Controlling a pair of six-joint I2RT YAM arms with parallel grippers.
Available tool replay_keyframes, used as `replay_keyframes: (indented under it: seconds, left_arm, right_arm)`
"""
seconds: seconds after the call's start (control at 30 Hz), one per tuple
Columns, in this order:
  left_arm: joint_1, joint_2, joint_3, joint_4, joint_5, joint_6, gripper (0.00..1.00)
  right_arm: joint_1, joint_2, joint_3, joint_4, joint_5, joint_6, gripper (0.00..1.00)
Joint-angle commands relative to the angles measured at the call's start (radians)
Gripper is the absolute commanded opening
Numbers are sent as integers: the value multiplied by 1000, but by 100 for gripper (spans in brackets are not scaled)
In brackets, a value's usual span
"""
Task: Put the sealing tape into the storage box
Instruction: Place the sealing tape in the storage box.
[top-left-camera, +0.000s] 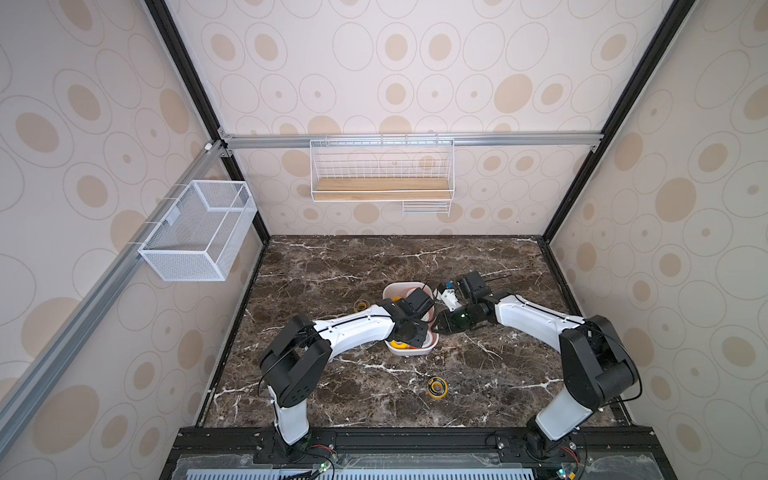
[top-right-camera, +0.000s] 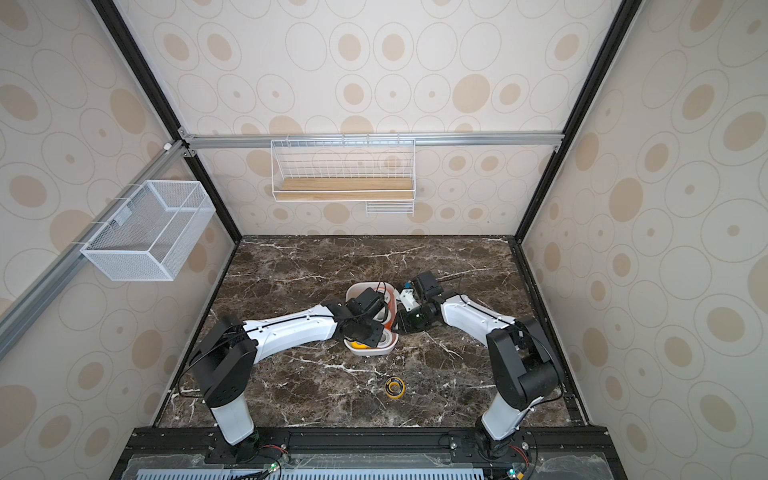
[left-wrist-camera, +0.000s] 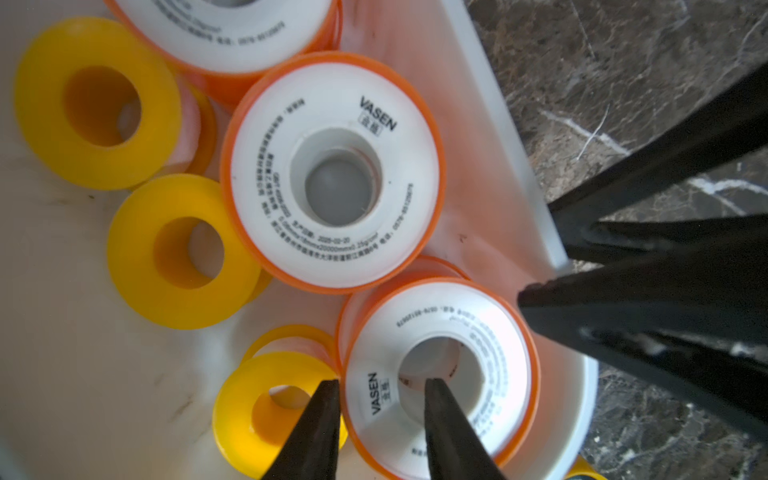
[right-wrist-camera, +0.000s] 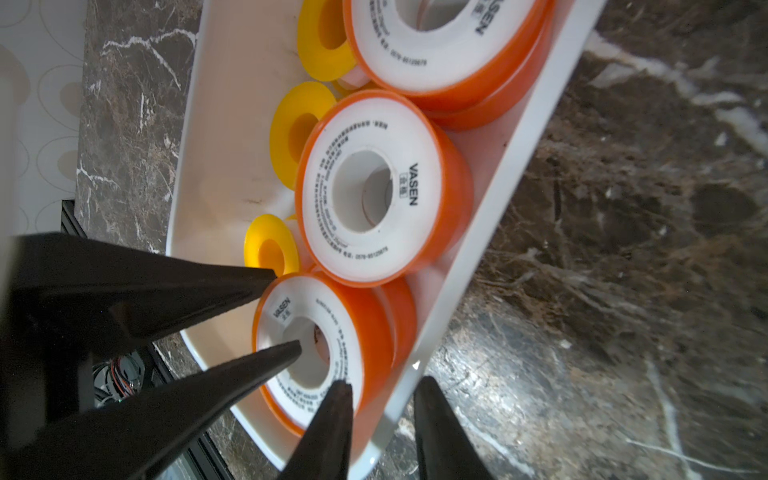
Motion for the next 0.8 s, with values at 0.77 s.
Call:
replay_keyframes:
  seconds: [0.77]
  left_arm:
    - [168,-411,-24,-195,46,160,49]
  right_arm:
    - [5,-332,-140,-148,134,-119,51]
